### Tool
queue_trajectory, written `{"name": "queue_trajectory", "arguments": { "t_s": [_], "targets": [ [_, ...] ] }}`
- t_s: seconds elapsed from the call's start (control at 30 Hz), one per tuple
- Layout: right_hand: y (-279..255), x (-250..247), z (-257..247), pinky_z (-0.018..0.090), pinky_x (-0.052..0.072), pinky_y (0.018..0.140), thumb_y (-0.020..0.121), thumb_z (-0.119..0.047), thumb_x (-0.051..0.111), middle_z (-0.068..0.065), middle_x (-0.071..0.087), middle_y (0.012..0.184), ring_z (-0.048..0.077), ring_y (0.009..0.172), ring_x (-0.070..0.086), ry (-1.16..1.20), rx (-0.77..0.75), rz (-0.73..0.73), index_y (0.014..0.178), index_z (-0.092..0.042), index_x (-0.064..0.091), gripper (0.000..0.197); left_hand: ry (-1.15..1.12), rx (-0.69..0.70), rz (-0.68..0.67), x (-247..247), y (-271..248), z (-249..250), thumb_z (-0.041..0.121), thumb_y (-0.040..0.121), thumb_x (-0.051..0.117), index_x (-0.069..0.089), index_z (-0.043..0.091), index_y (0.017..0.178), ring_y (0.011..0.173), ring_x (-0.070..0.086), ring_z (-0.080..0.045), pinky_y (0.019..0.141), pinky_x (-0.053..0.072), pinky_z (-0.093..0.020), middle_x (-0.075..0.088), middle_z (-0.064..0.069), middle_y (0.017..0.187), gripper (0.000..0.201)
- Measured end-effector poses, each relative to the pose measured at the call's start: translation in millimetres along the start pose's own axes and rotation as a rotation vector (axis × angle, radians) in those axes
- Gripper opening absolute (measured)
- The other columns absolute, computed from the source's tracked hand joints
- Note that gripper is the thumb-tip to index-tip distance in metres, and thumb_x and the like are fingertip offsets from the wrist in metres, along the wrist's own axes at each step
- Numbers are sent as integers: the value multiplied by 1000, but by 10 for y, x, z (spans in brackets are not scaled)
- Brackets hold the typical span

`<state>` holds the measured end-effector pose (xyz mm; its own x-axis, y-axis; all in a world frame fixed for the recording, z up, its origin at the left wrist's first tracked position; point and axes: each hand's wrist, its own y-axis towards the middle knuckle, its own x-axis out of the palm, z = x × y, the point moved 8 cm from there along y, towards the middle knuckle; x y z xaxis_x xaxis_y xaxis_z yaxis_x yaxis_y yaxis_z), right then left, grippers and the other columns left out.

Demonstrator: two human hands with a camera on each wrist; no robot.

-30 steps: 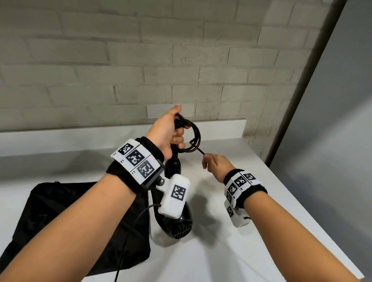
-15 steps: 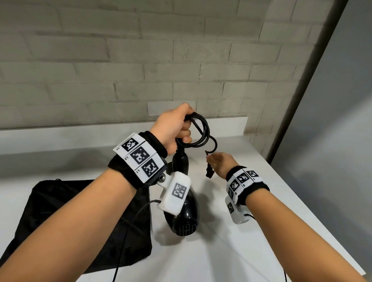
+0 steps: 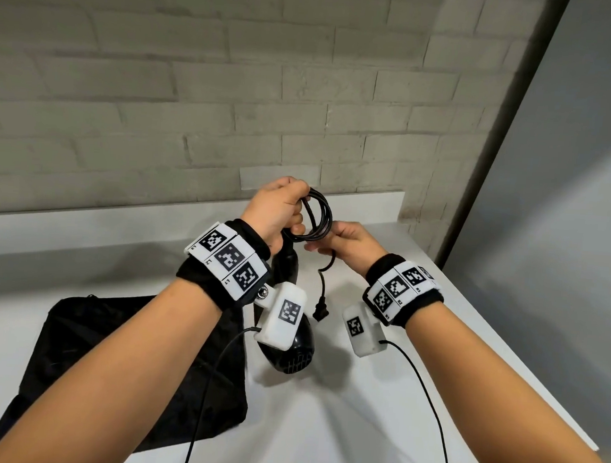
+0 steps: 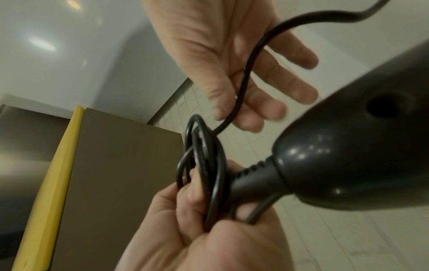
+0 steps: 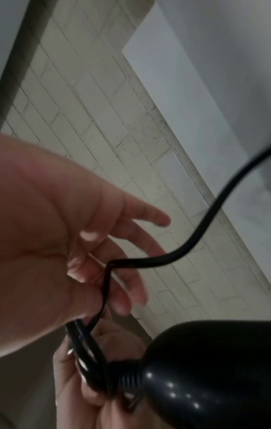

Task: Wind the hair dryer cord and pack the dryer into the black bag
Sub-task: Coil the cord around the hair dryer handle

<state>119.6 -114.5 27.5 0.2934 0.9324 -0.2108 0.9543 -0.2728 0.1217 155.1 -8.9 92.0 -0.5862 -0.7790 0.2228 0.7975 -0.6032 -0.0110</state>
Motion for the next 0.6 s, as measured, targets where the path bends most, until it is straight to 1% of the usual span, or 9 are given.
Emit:
{"name": "queue_trajectory", "arguments": {
  "t_s": [0.07,0.13,0.2,0.27,0.33,0.37,0.43,0.53,0.6],
  "targets": [
    [44,11,-58,14,47,49,90,3,44,-11,62,45,1,40,53,69,-13,39,70,-13,55,28,22,-8,-52,67,-44,5,4,92,40,36,14,64,24,15,-2,33,16,-10,21,13,29,30],
    [61,9,-149,14,37,37,82,-2,51,-8,56,38,1,33,43,183,3,94,60,-12,55,25,58,-36,-132,172,-103,-29,8,93,42,36,16,64,24,15,-2,35,15,-13,21,12,31,31],
    [86,-28,-262,11,38,42,74,-7,50,-7,55,36,-1,36,46,221,-34,136,56,-11,54,19,82,-83,-190,247,-147,-94,20,96,42,35,19,65,25,15,-3,36,15,-13,22,11,34,32],
    [128,-117,-328,11,42,55,81,-4,50,-10,61,44,-3,46,52,129,-109,191,63,-14,57,22,61,-133,-190,243,-164,-156,32,97,39,35,21,67,25,16,-3,36,16,-13,24,11,33,33],
    [150,-243,-379,15,43,65,87,-5,52,-12,63,52,-6,53,53,-99,-157,254,65,-18,60,27,53,-141,-179,233,-168,-196,30,98,37,39,21,70,25,16,-2,36,17,-12,26,11,32,30],
    [151,-300,-428,16,42,66,88,-7,53,-11,62,58,-6,54,52,-188,-166,282,67,-16,61,24,57,-135,-172,233,-171,-213,28,98,37,40,21,71,25,16,-2,36,17,-12,26,12,32,28],
    [134,-395,-576,14,38,62,87,-9,55,2,58,64,0,58,49,-294,-202,339,75,-6,66,16,67,-121,-143,227,-170,-253,26,98,40,36,21,70,24,16,-3,35,18,-10,26,12,31,29],
    [63,-457,-837,5,36,58,85,-9,57,-3,60,67,-4,59,53,-382,-291,410,83,0,68,15,90,-143,-130,243,-150,-318,30,97,42,33,20,68,25,15,-5,34,19,-12,22,11,32,33],
    [16,-443,-954,5,36,57,84,-9,57,2,63,73,9,67,55,-439,-326,429,82,0,69,15,109,-166,-134,264,-145,-340,35,97,40,36,17,67,26,15,-6,35,20,-13,21,9,32,36]
  ]
}}
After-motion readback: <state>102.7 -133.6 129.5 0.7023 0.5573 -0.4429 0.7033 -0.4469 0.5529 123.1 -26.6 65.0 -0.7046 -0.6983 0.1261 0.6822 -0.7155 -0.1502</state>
